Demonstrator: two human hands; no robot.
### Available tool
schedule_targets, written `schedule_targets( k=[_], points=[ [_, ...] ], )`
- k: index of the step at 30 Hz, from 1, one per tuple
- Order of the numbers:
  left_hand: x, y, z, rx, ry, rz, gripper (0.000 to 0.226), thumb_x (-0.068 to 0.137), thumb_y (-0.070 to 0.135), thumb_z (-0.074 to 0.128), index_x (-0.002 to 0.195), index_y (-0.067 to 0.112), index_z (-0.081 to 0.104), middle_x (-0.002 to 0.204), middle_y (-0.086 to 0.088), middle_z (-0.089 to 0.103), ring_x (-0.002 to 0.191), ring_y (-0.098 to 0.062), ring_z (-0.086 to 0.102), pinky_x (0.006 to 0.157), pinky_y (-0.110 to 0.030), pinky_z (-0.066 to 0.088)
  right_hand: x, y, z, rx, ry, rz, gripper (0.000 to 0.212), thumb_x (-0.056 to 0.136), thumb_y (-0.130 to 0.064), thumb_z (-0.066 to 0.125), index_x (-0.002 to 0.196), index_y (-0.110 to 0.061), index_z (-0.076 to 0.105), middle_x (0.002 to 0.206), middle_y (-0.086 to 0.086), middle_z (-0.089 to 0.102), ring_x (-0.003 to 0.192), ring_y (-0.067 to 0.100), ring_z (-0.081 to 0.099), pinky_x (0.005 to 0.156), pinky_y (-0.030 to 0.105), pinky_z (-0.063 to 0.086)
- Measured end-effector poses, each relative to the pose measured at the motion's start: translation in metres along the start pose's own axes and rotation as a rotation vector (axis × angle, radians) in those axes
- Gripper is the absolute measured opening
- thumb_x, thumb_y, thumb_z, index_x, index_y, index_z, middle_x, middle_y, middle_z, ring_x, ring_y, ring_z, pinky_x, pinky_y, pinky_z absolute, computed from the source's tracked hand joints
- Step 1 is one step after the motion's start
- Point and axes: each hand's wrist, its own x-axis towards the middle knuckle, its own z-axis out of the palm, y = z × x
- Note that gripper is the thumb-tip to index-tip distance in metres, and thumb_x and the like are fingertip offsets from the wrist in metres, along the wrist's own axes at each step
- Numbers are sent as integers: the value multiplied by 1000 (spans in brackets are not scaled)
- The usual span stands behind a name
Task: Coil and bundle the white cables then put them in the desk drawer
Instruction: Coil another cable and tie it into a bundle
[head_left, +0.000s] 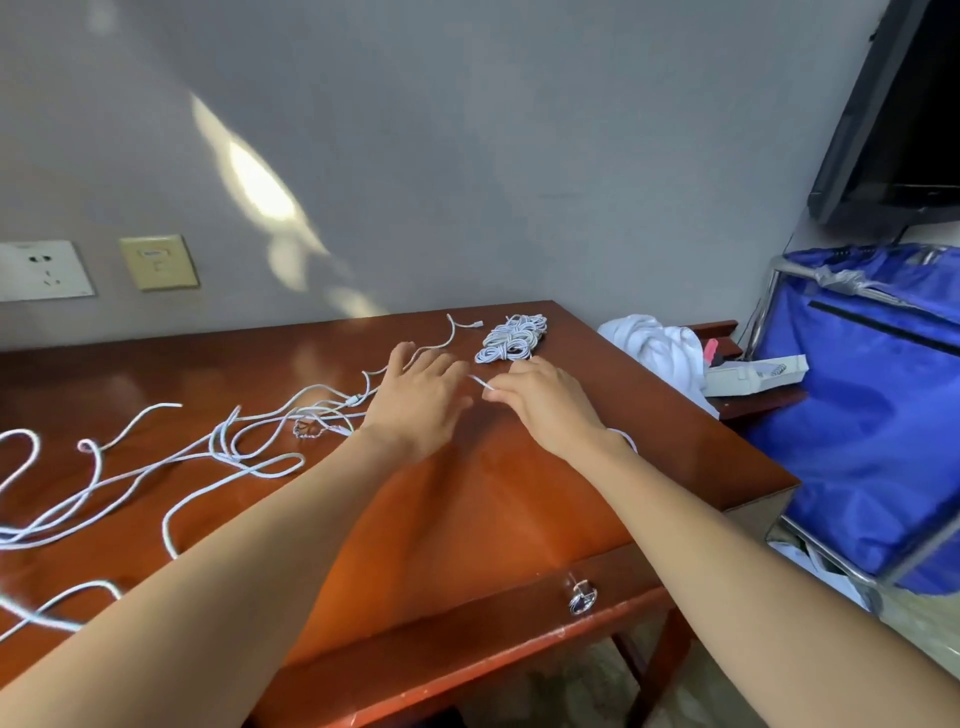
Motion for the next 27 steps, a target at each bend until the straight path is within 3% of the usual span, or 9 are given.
schedule_targets(
  k=[4, 8, 14, 19, 23, 27],
  points=[
    [-9, 1, -11, 60, 25, -34, 21, 103, 36, 55, 101, 19, 67, 101, 1, 71, 101, -27, 65, 102, -46, 29, -13, -11, -4, -24, 1, -22, 27, 104, -39, 57, 111, -22, 77, 95, 3, 62, 101, 25, 52, 81, 38, 39],
    [-19, 4, -22, 113, 55, -63, 14, 97, 28, 62, 92, 18, 69, 94, -2, 74, 94, -29, 65, 89, -43, 35, -27, -9, -11, -34, -32, 29, 26, 105, -37, 56, 119, -22, 72, 105, 2, 64, 107, 23, 56, 85, 36, 39],
    [-47, 2, -35, 209, 6, -226, 20, 99, 30, 54, 99, 16, 68, 99, -4, 74, 96, -29, 65, 88, -42, 39, -51, -3, -18, 28, -126, 173, 23, 107, -39, 53, 117, -26, 70, 107, -6, 72, 100, 22, 66, 79, 35, 46],
    [-56, 7, -41, 241, -90, -302, 31, 103, 33, 41, 109, 15, 67, 113, -5, 72, 112, -27, 59, 95, -41, 35, -56, -12, -23, 87, -118, 239, 23, 104, -45, 56, 109, -30, 73, 89, -9, 70, 92, 21, 69, 76, 33, 48],
    [-57, 8, -50, 162, -135, -315, 33, 100, 35, 44, 124, 16, 57, 124, -6, 68, 120, -28, 55, 99, -43, 34, -51, -26, -26, 134, -80, 231, 23, 103, -46, 58, 110, -34, 77, 104, -6, 76, 98, 22, 68, 77, 33, 48],
    [-61, 4, -56, -10, -102, -251, 41, 102, 44, 48, 133, 20, 55, 129, -2, 61, 122, -29, 52, 99, -45, 37, -41, -45, -25, 151, -54, 207, 24, 101, -47, 58, 111, -36, 77, 105, -7, 77, 100, 23, 69, 85, 38, 54]
  ],
)
